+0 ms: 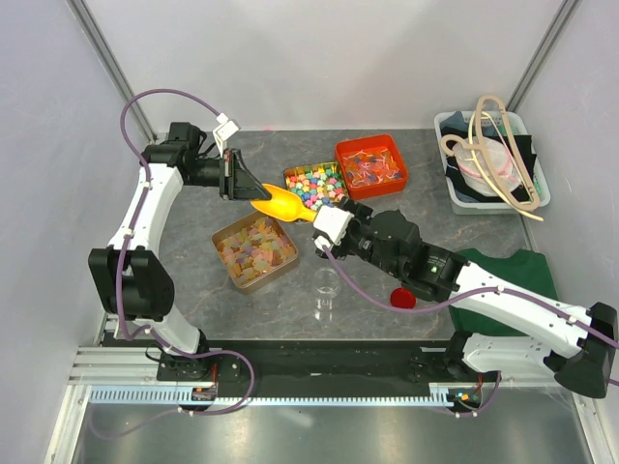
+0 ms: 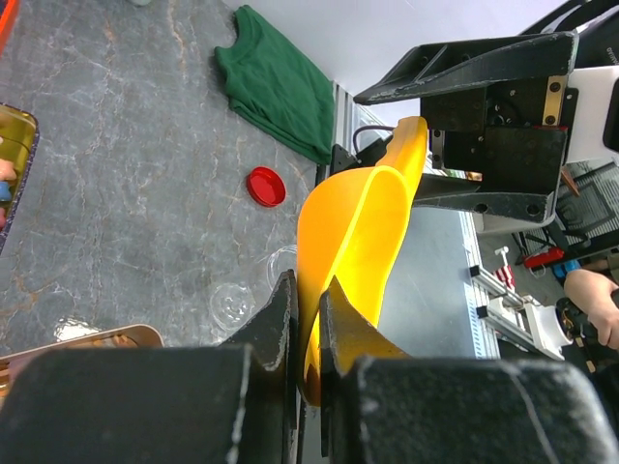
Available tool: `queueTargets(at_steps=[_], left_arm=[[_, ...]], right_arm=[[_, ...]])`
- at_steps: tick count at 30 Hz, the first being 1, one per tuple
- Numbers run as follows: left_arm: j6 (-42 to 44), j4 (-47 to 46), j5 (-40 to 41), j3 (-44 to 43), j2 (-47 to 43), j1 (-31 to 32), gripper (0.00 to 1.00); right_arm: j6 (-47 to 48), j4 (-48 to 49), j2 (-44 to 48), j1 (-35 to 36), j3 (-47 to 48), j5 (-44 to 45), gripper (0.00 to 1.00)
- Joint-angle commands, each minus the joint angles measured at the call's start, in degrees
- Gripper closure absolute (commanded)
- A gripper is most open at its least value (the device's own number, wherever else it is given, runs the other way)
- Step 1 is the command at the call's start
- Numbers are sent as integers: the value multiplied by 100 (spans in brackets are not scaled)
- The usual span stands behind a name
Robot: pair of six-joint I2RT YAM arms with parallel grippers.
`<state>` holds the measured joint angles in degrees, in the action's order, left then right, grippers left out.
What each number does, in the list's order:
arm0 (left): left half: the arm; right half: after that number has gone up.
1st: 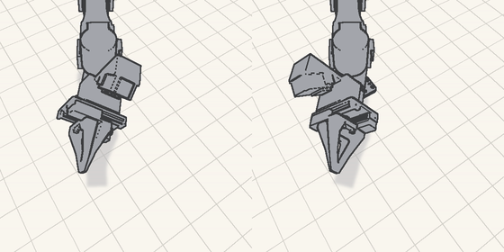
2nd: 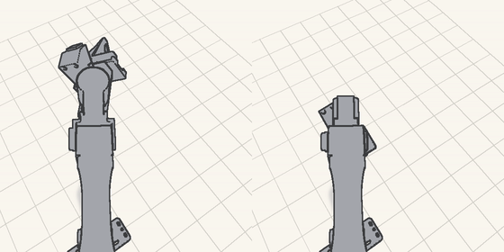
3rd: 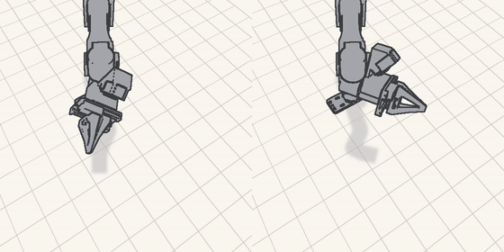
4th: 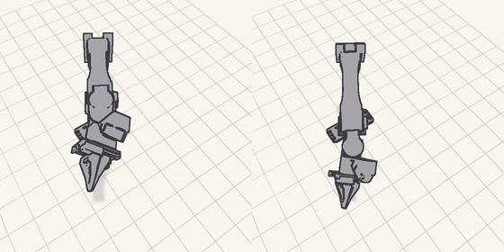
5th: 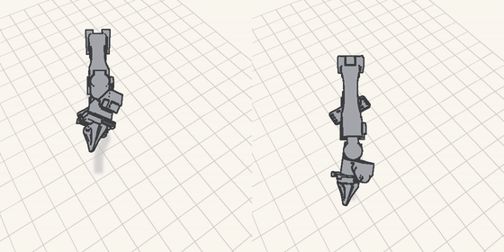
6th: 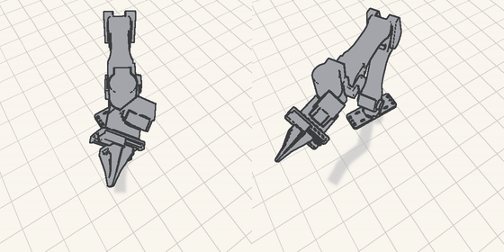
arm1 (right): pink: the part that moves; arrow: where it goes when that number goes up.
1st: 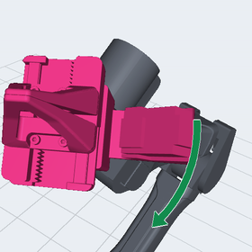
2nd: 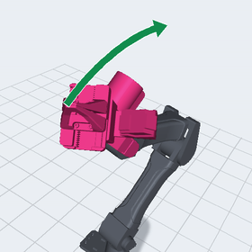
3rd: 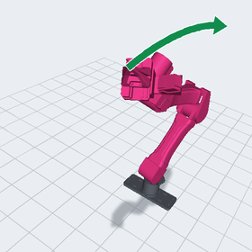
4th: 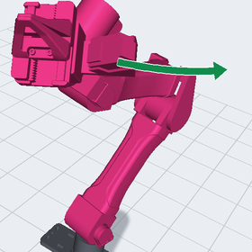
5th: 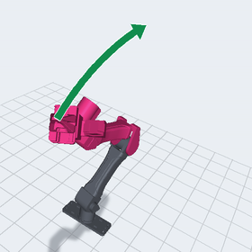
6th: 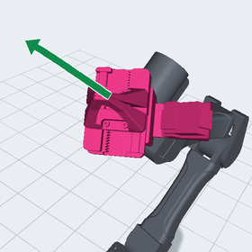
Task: Pack the candies
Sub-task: Pick up the spatula from the center of the board.
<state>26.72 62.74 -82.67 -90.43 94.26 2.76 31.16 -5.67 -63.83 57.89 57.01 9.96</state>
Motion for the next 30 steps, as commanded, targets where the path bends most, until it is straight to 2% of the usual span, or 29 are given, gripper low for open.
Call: queueTargets(at_steps=[1,10,13,17,22,25,26,29,30], left_arm=[[-35,1,-460,-203,-13,-39,98],[-35,1,-495,-177,-13,-39,98],[-44,-7,-487,-141,-4,-39,98],[-35,-7,-460,-150,22,-48,98],[-70,-16,-399,-168,84,-39,98],[-70,-7,-372,-168,101,-39,98],[-70,-7,-355,-176,102,-39,98],[-88,-16,-320,-185,102,-39,84],[-88,-8,-302,-194,110,-39,71]], right_arm=[[-198,418,-68,12,3,112,27],[-136,462,-235,65,91,182,40],[-66,462,-252,82,82,200,57],[48,339,-252,100,117,103,64],[136,75,-252,135,248,-73,89],[154,-21,-296,153,319,-134,100],[163,-56,-314,153,319,-152,100],[171,-74,-331,179,319,-161,100],[180,-74,-332,179,302,-152,100]])
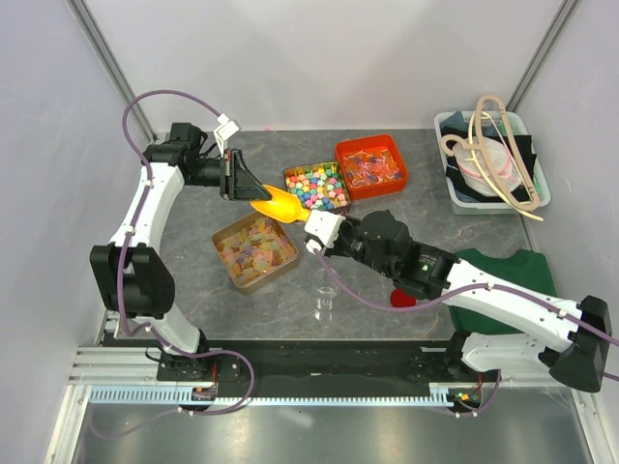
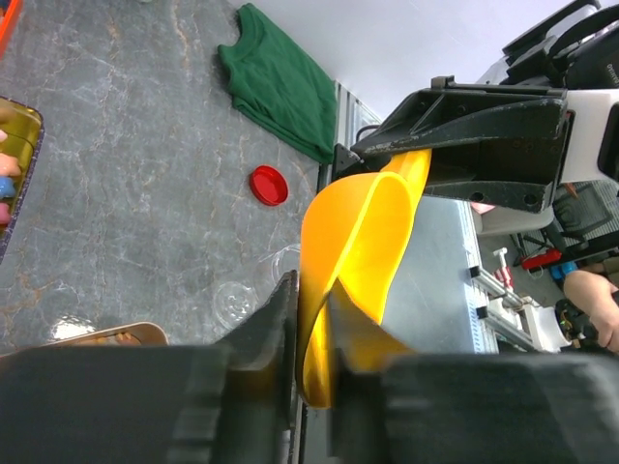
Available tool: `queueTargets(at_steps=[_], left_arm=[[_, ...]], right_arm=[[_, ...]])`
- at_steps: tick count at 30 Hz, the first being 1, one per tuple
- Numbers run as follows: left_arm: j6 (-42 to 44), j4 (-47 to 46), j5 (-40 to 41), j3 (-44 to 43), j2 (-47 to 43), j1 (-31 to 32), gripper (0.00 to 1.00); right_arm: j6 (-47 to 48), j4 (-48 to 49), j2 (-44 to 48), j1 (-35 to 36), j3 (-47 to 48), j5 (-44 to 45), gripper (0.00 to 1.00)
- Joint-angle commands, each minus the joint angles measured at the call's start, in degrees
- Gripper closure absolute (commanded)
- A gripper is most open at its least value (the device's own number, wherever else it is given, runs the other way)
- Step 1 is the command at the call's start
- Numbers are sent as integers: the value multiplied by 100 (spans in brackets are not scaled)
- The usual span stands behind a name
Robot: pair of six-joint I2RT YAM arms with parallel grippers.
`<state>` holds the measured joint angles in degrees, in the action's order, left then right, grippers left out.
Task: Pack the candies
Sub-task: Pick up the spatula from the center of the board.
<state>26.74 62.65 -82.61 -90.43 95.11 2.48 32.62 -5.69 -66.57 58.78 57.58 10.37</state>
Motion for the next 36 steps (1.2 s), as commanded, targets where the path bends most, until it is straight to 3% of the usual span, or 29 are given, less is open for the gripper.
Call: queueTargets(at_steps=[1,2,3,4,19,21,23,27,29,30,36], left_arm=[[-90,1,-300,-203,16,-11,64],[-99,-7,-282,-211,-1,-19,59],[-108,1,-256,-264,7,-20,48],[-125,1,-221,-282,-10,-20,46],[-125,10,491,-422,34,-195,40],[-291,-60,570,-536,34,-413,29],[-537,-402,816,-554,-19,-546,8],[-1057,-1149,1823,-344,-238,-845,1],[-917,-1264,2326,-160,-300,-846,0],[-829,-1377,2972,24,-309,-846,1],[-328,-1853,4234,903,-300,-854,0]], right_arm=[[34,-72,-58,89,236,-176,100],[42,-72,-58,89,236,-158,100],[43,-81,-58,89,227,-132,100],[34,-72,-67,89,218,-36,100],[-37,-300,-93,89,429,-53,100],[16,-292,-137,89,447,200,100],[173,-283,-181,98,456,342,100],[279,-300,-286,98,570,597,100],[350,-476,-392,89,736,764,100],[533,-772,-566,89,867,869,100],[789,-1662,-1165,89,1588,949,100]])
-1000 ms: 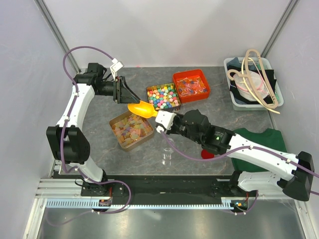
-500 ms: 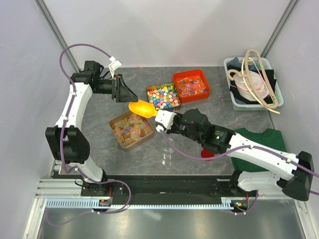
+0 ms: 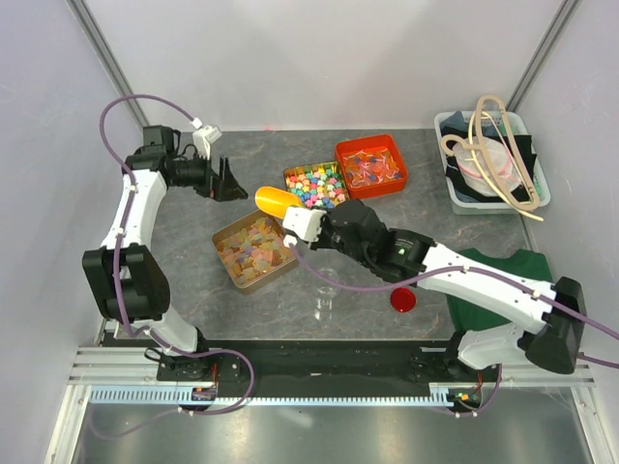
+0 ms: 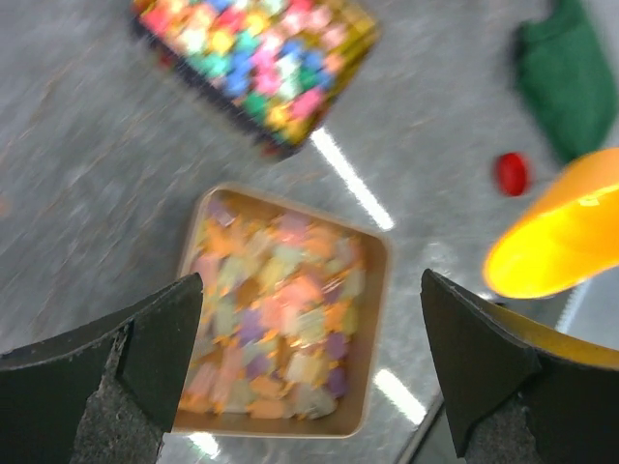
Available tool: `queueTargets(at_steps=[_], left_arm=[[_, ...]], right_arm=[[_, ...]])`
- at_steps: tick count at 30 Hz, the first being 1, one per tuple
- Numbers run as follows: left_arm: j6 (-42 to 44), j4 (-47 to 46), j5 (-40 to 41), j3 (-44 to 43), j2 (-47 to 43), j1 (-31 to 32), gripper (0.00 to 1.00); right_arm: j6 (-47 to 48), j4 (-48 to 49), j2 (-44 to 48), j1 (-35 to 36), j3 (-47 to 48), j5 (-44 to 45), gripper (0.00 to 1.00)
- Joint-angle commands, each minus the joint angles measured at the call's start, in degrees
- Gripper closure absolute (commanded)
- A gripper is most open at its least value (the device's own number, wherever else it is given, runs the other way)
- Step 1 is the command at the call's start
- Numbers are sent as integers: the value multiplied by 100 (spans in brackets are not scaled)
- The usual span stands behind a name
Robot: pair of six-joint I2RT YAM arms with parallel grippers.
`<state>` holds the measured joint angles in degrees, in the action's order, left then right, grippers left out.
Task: Pack the candies
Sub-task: Pick up the spatula from the center of the board, then scoop the fake candies from the storage box.
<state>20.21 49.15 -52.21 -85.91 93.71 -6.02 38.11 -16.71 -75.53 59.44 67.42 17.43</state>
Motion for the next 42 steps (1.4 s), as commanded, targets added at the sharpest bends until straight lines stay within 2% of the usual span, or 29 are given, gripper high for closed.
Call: queueTargets(at_steps=[1,8,17,24,33,42], left_arm=[[483,-659,1308,557,-178,4,1],[1011,-950,2073,1023,-99,13,1],[1442,-1276,2592,1384,191,66,17],[1591,-1539,2821,1507,630,154,32],[1741,-1654,2812,1533,885,233,39],[2145,-1794,3401,1446,1281,391,55]], right_arm=[[250,-648,-391,24,667,252,100],[460,-1623,-735,24,1308,173,100],[557,-2617,-1412,85,2257,-126,100],[707,-2802,-1913,94,2776,-117,100],[926,-3005,-2317,94,3154,-56,100],[1164,-3374,-2879,94,3743,-91,100]])
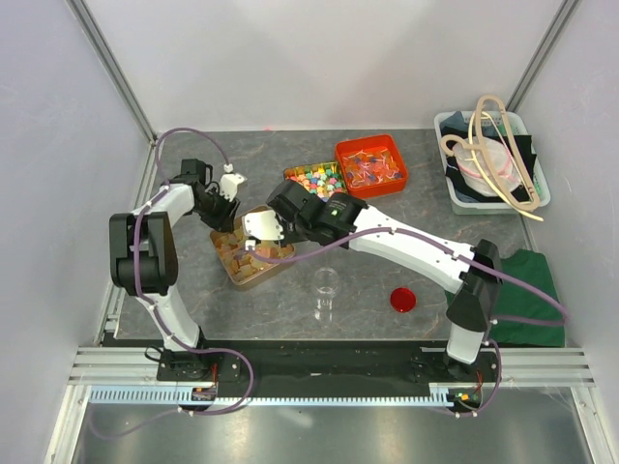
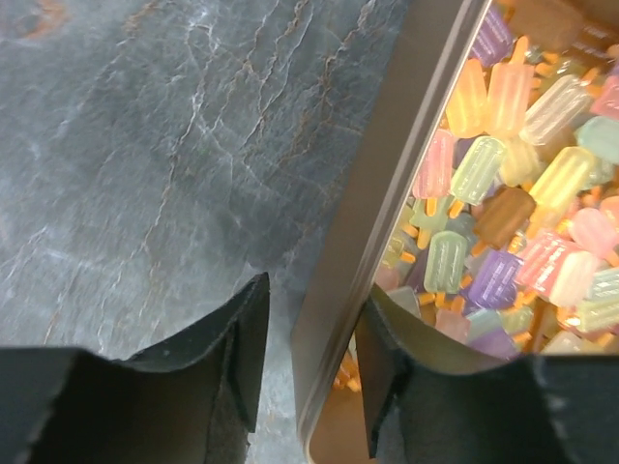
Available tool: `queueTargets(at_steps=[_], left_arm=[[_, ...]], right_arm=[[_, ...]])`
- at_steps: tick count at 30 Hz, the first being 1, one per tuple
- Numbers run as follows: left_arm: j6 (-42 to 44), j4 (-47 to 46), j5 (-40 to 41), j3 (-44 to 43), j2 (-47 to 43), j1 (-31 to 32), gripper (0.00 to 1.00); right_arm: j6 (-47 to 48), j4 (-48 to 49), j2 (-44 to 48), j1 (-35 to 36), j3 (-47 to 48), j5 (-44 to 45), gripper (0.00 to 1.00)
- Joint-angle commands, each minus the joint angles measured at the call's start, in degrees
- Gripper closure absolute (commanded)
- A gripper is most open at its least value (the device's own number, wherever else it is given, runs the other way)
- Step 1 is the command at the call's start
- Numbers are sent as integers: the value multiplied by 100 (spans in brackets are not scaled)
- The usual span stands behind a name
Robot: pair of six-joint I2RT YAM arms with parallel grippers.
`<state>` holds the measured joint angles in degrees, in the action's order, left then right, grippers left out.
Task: Pack the candies
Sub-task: Scoop the fake candies from the storage box.
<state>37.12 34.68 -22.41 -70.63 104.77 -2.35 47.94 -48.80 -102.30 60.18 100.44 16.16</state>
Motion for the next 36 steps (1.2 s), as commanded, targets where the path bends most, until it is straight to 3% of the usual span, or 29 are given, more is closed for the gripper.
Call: queueTargets(at_steps=[1,14,31,36], left_arm=[[471,-365,500,-109,210,33,56],[630,-752,993,-30,369,165,66],[409,-884,194,-92,88,323,66],[401,-1173,439,-21,-53,323,66]], right_arm=[[198,-244,-307,20,511,27,100],[418,-640,-554,20,924,10,100],[497,-745,-651,28,1109,62,100],[523,-754,-677,20,1170,98,100]])
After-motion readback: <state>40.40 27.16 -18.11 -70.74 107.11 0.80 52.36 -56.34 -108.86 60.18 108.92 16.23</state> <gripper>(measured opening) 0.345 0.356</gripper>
